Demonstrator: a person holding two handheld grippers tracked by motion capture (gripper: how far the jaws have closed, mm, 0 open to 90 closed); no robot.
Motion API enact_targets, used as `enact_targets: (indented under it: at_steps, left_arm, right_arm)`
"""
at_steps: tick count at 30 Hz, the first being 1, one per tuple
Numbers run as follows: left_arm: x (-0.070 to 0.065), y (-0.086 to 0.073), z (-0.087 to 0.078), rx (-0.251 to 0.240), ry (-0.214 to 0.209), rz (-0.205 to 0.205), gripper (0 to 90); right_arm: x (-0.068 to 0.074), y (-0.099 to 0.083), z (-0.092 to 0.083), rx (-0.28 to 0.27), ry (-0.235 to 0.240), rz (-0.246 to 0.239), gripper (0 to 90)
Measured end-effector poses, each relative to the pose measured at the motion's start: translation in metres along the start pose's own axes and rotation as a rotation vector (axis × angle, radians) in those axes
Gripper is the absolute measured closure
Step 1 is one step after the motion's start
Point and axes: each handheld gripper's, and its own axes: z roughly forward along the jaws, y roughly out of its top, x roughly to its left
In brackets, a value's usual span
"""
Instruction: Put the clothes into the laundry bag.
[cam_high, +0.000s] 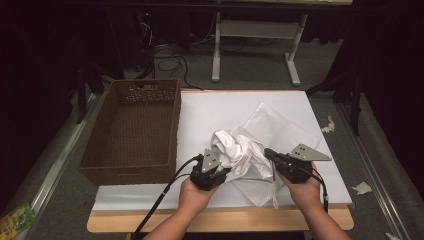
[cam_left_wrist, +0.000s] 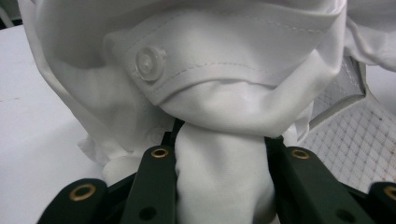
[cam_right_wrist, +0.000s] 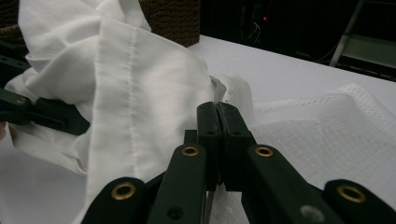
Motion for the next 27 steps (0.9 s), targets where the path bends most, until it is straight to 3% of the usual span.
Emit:
enact_targets:
  at_steps: [4, 6, 14, 21, 25, 27]
  left_arm:
    - [0.001, -0.006, 0.017, 0.071, 0.016, 0.010, 67.9]
    - [0.001, -0.010, 0.024, 0.097, -0.001, -0.005, 66.5]
    - [-0.003, -0.015, 0.017, 0.054, -0.028, -0.003, 51.1]
    - [-0.003, -0.019, 0.009, -0.006, -0.030, -0.050, 34.9]
    - [-0.004, -0.018, 0.008, -0.011, -0.043, -0.037, 36.6]
    - [-0.005, -0.019, 0.009, 0.000, -0.061, -0.020, 48.6]
  right_arm:
    - [0.000, -0.001, 0.001, 0.004, 0.004, 0.001, 89.2]
    - [0.000, -0.001, 0.001, 0.005, 0.004, 0.000, 89.2]
    - [-0.001, -0.005, 0.002, 0.015, 0.002, -0.008, 89.2]
    - [-0.002, -0.007, 0.000, 0.024, 0.002, 0.001, 89.2]
    - [-0.003, -0.008, 0.001, 0.021, 0.004, -0.002, 89.2]
    - [-0.003, -0.008, 0.000, 0.023, 0.006, 0.000, 89.2]
